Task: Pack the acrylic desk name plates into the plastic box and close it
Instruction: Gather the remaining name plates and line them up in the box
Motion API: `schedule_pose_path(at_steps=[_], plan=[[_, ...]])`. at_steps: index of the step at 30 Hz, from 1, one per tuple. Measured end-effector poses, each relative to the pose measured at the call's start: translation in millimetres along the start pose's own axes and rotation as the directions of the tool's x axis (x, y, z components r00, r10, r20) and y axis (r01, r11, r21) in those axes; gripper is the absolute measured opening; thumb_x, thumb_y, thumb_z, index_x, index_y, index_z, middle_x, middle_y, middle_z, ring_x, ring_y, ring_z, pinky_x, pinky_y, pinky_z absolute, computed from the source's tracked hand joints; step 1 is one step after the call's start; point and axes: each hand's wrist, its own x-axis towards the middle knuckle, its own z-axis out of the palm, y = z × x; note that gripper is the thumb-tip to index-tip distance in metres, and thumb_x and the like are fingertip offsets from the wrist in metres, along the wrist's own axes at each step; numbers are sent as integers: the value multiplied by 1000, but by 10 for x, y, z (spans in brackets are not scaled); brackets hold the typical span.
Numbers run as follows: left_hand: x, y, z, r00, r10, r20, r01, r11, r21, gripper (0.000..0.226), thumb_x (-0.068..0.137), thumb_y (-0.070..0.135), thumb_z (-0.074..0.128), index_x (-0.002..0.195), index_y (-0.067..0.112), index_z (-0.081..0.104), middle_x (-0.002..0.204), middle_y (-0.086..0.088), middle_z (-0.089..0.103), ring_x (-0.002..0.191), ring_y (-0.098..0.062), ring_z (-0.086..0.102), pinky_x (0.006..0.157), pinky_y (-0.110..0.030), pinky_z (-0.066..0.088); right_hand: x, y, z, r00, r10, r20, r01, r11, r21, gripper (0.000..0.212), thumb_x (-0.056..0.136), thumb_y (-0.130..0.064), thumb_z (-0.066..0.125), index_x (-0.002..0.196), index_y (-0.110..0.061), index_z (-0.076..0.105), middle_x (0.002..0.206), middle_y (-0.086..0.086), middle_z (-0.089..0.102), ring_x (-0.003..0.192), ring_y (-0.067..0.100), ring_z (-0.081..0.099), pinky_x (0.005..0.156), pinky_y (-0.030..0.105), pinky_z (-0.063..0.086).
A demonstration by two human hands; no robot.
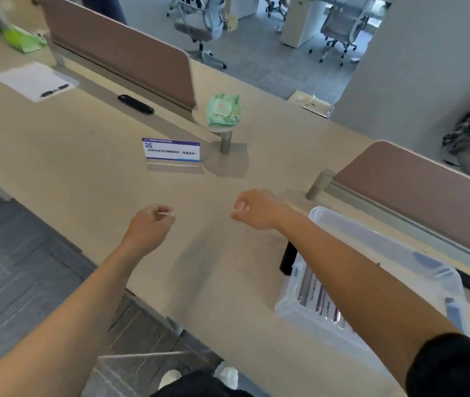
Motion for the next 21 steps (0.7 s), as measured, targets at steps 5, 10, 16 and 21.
schedule_pose_path(at_steps=[5,10,16,21], plan=[[112,31,-135,984,-29,-179,8,993,-119,10,90,16,61,97,19,68,86,-3,71,72,-18,65,69,-27,49,491,-86,-22,998,-55,-17,56,995,79,29,91,-37,63,114,-20,69,118,3,66,111,22,59,92,29,44],[411,-85,-187,960,-156,-230,77,944,-321,13,96,22,56,90,15,65,89,-6,70,71,-15,63,71,-30,50,1067,-81,59,999,40,-6,-36,944,329,21,89,-36,64,93,-18,73,87,-1,73,85,20,70,83,33,54],[1310,-296,-360,925,-374,-59,276,772,-573,15,93,33,57,95,19,62,91,-2,67,76,-19,60,76,-36,50,1778,-246,103,933,333,137,-324,613,721,34,94,-46,61,96,-12,64,79,6,66,67,24,60,63,30,46],[2246,-480,-550,931,-361,-54,292,824,-486,9,90,28,58,91,21,63,97,-6,69,71,-16,58,63,-26,46,2559,-404,284,888,447,107,-411,668,620,32,98,-44,53,89,-14,60,77,5,62,61,19,57,57,27,40]])
